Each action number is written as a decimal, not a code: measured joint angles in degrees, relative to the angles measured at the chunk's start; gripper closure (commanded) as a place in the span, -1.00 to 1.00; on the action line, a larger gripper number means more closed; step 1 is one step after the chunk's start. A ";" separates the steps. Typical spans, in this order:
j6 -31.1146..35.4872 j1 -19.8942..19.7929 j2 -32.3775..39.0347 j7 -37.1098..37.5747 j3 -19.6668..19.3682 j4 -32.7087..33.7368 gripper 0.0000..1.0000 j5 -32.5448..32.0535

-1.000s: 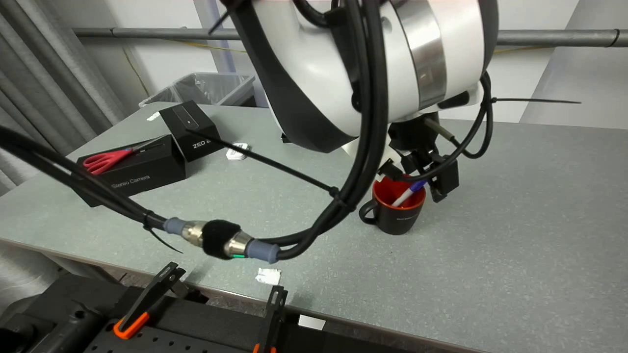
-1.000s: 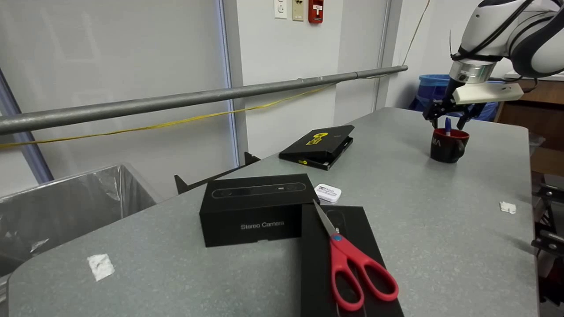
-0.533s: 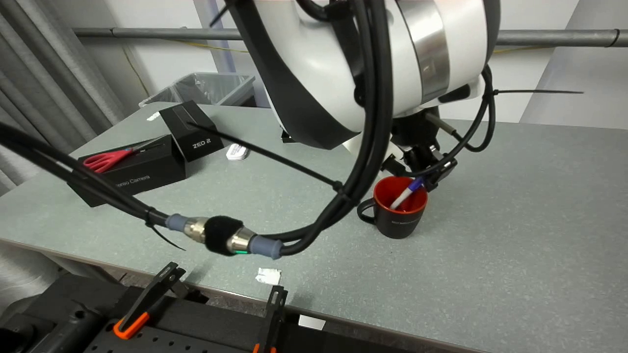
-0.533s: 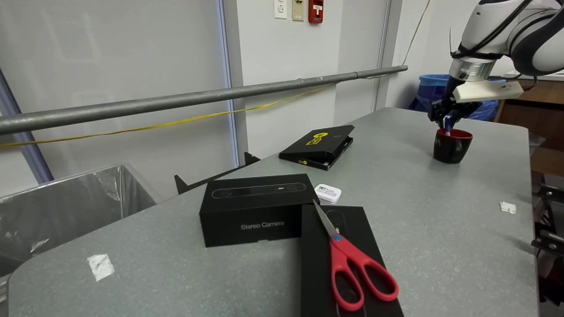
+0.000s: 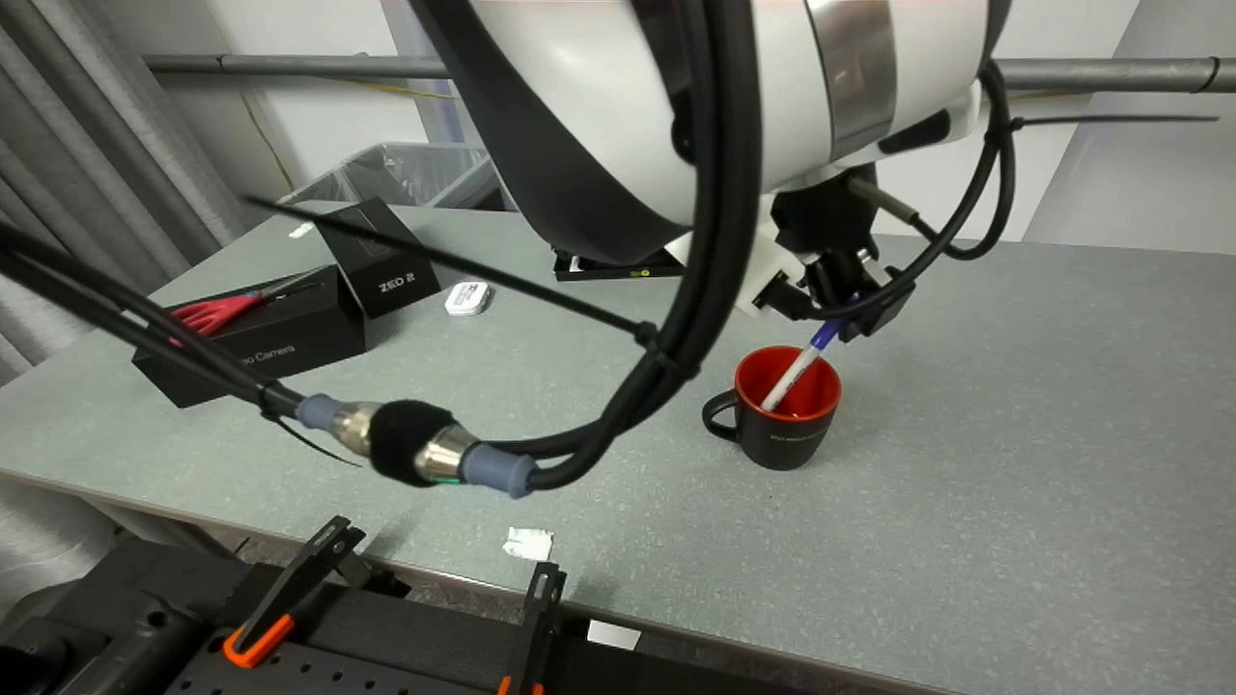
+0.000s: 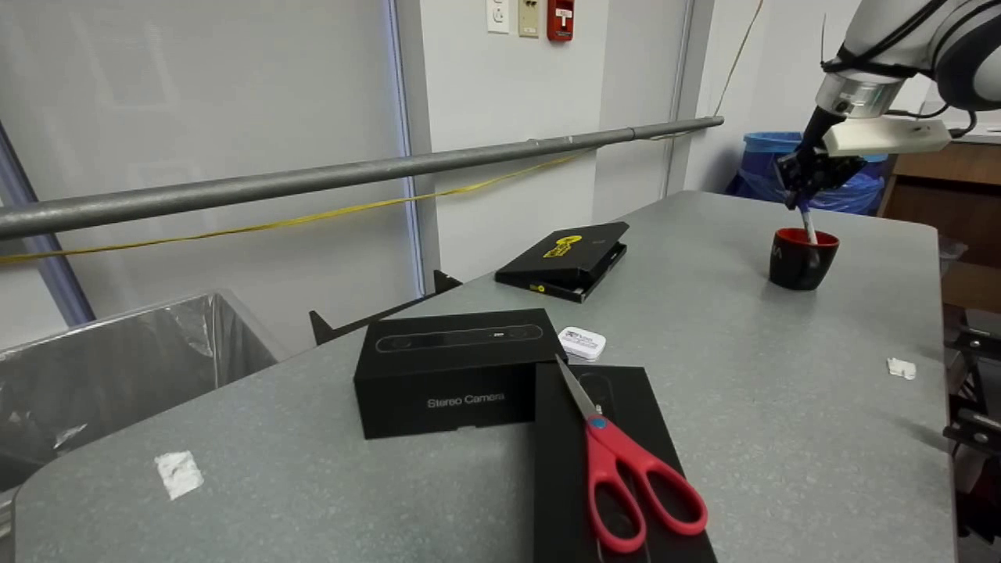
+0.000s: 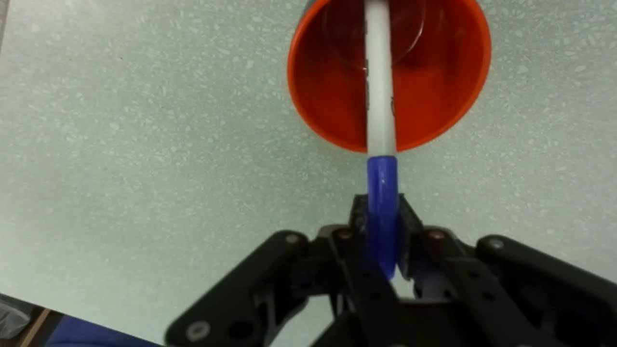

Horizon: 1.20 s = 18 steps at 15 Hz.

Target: Put the sharpie on the table

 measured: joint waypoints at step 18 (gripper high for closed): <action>7.99 7.21 5.36 -21.66 18.82 -11.23 0.24 25.36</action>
